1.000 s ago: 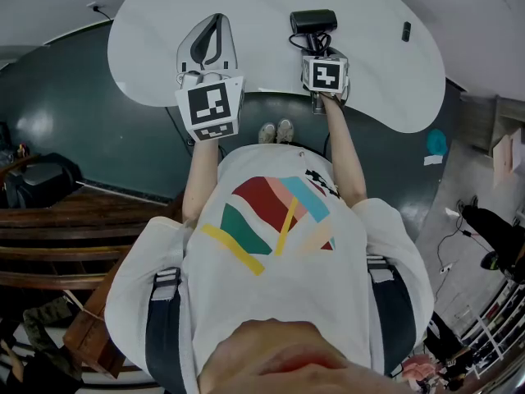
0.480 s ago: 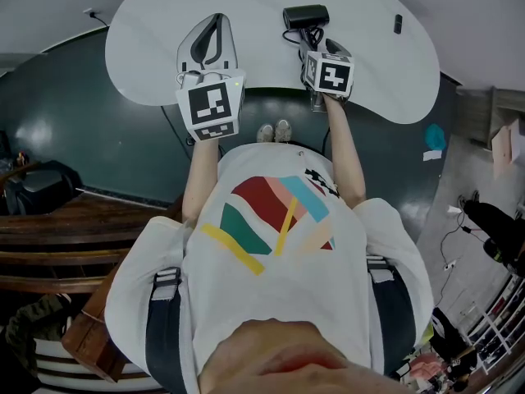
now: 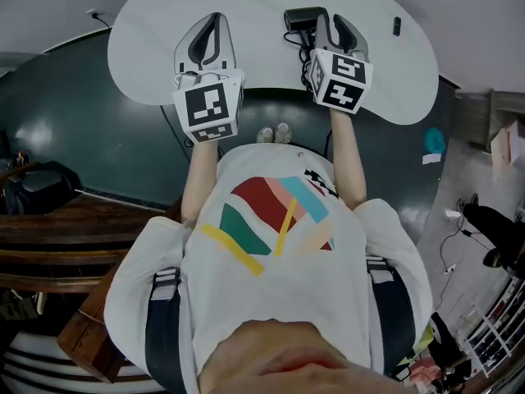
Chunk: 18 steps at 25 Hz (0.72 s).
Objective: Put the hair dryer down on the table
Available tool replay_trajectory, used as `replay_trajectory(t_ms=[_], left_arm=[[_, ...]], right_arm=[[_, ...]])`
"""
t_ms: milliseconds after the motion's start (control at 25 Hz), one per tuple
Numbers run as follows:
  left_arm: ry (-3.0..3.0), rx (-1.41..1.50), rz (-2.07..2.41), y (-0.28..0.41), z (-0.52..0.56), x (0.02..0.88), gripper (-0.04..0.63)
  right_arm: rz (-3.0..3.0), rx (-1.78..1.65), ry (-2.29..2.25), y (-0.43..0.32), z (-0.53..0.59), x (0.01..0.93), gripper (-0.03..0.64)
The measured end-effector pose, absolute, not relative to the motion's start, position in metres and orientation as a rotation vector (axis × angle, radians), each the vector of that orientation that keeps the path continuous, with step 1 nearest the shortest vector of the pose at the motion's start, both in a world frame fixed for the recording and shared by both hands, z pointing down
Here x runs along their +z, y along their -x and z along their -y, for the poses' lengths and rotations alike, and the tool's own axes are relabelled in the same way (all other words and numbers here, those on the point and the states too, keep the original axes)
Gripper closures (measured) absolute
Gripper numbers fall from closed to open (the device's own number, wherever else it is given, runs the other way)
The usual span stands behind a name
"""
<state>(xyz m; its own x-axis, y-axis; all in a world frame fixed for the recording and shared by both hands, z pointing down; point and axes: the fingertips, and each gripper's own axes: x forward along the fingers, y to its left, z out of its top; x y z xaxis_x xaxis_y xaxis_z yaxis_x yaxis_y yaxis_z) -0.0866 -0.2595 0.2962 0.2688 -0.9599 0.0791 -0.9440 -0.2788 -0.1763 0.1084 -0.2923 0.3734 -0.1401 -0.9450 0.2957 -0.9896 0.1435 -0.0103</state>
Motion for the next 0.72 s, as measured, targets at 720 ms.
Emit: replay_trajectory(t_ms=[720], left_arm=[[2.429,-0.153,-1.808,0.089,0.253,0.267,0.58]], right_arm=[[2.372,-0.124,-2.095,-0.099,0.235,0.272,0.6]])
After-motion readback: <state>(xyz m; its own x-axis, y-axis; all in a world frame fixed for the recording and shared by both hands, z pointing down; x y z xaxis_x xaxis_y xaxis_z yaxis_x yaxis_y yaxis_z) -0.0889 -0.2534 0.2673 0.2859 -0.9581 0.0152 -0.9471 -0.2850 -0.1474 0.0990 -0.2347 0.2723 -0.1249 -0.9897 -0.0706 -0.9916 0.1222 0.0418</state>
